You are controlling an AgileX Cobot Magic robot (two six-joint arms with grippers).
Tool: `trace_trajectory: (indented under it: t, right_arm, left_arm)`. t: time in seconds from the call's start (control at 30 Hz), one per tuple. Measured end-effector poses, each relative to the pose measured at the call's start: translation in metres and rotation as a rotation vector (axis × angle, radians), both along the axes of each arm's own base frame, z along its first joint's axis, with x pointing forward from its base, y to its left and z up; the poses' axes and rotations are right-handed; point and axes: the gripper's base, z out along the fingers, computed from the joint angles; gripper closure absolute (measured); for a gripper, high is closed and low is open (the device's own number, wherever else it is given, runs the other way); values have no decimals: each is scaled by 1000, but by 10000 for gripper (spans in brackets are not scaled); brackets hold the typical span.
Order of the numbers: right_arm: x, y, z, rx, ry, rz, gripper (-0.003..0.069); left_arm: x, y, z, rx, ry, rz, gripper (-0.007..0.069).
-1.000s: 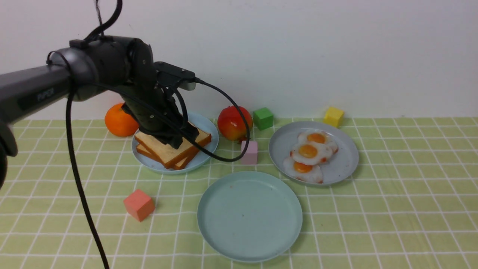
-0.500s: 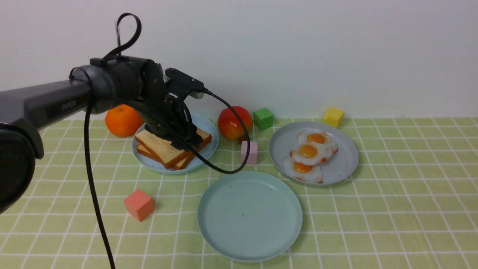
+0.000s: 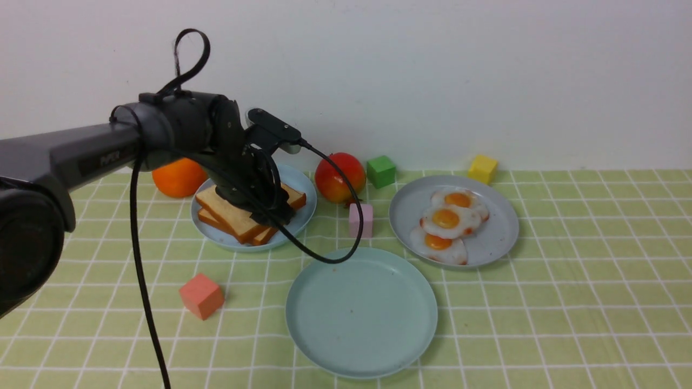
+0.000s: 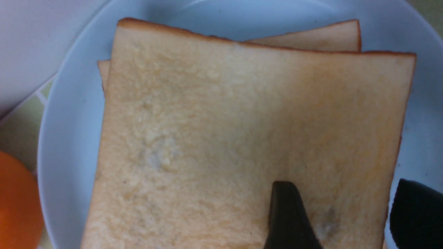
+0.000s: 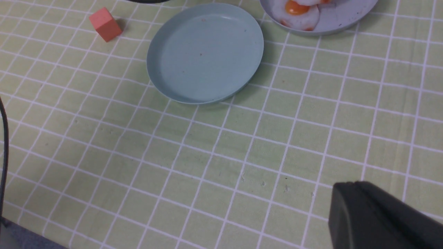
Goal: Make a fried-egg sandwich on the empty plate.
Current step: Use the left arm to grab a slice of bread, then use the left arm to put a slice of bread into the empty plate in the middle
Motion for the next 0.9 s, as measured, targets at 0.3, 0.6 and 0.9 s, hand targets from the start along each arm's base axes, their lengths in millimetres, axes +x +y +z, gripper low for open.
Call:
trace_trajectory:
  t: [0.3,0.6,0.9]
  right_arm:
    - [-1,0,-1,-3,10,3,656]
    - [-1,0,-1,-4,14,4,652]
    - [-4,0,-4,-16,51,16,651]
  left_arm:
    - [1,0,-3,8,13,-3,373]
    - [-4,1,14,14,5,-12,597]
    - [-37,2,103,-60,-53,55,597]
